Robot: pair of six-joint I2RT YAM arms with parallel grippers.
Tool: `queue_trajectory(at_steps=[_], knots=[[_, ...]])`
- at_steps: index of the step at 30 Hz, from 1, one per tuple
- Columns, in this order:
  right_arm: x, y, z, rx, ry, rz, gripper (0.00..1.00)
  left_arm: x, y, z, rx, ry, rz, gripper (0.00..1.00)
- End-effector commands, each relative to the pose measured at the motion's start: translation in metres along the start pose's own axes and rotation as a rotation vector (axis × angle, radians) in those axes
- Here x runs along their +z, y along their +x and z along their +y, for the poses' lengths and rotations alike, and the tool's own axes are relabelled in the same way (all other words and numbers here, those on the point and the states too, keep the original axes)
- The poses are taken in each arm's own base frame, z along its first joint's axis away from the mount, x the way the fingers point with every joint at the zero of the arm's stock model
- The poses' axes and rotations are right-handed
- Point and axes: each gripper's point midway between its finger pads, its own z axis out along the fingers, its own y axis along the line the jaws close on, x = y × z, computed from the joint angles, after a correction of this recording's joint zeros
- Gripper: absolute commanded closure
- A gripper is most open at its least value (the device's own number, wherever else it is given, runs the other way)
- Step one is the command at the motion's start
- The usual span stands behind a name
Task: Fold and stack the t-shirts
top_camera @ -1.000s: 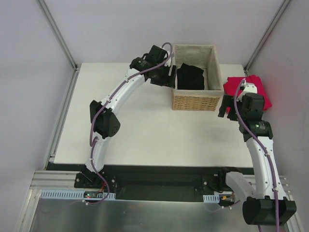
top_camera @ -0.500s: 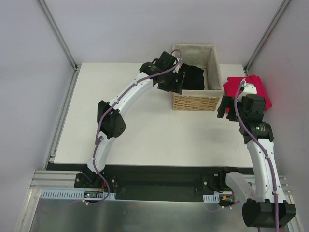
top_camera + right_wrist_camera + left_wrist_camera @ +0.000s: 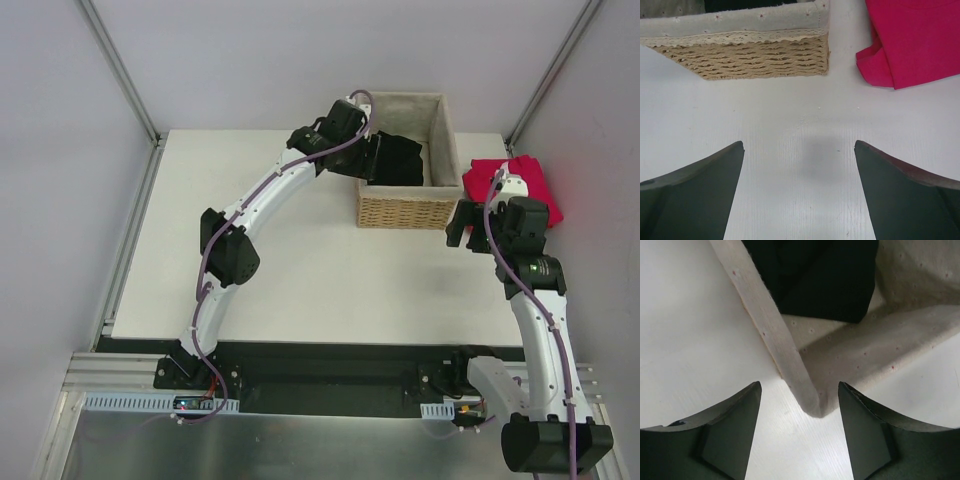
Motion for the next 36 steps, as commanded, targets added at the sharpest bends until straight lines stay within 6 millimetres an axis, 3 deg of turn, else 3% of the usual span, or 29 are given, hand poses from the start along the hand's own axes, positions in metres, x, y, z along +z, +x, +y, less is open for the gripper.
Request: queue_trajectory(at_steps=[1,4,10,13,18,21,22,24,26,30,33,34,36], knots=[[-0.004,-0.009,0.005,-0.022,-0.034,-0.04,0.03,-0.016,-0.055,0.002,0.011,-0.072,-0.216,0.39],[-0.004,-0.006,0.006,-0.03,-0.036,-0.037,0.03,-0.006,-0.062,0.003,0.005,-0.071,-0.247,0.41],[-0.003,-0.005,0.007,-0.035,-0.04,-0.032,0.03,0.023,-0.032,0.009,-0.018,-0.065,-0.157,0.41],[-0.003,-0.008,0.007,-0.035,-0.04,-0.033,0.03,0.03,-0.017,0.013,-0.034,-0.071,-0.118,0.42],[-0.001,-0.011,0.009,-0.036,-0.049,-0.029,0.03,0.032,-0.011,0.015,-0.034,-0.082,-0.102,0.44],[-0.001,-0.012,0.009,-0.036,-0.05,-0.032,0.03,0.036,-0.003,0.019,-0.033,-0.087,-0.081,0.52],[-0.001,-0.011,0.009,-0.036,-0.049,-0.029,0.03,0.038,0.003,0.02,-0.035,-0.09,-0.068,0.63],[-0.002,-0.012,0.009,-0.036,-0.047,-0.033,0.03,0.032,0.004,0.017,-0.041,-0.077,-0.063,0.74],[-0.003,-0.012,0.009,-0.037,-0.048,-0.036,0.03,0.025,0.007,0.016,-0.044,-0.073,-0.055,0.92],[-0.003,-0.01,0.009,-0.028,-0.05,-0.029,0.04,0.011,0.018,0.009,-0.035,-0.047,-0.028,1.0],[-0.004,-0.011,0.01,-0.027,-0.051,-0.034,0.03,-0.002,0.03,0.003,-0.029,-0.024,0.004,1.0],[-0.004,-0.013,0.009,-0.028,-0.049,-0.037,0.03,-0.004,0.044,0.004,-0.026,-0.036,0.04,1.0],[-0.006,-0.012,0.01,-0.026,-0.049,-0.034,0.03,-0.021,0.049,0.0,-0.019,-0.035,0.043,1.0]])
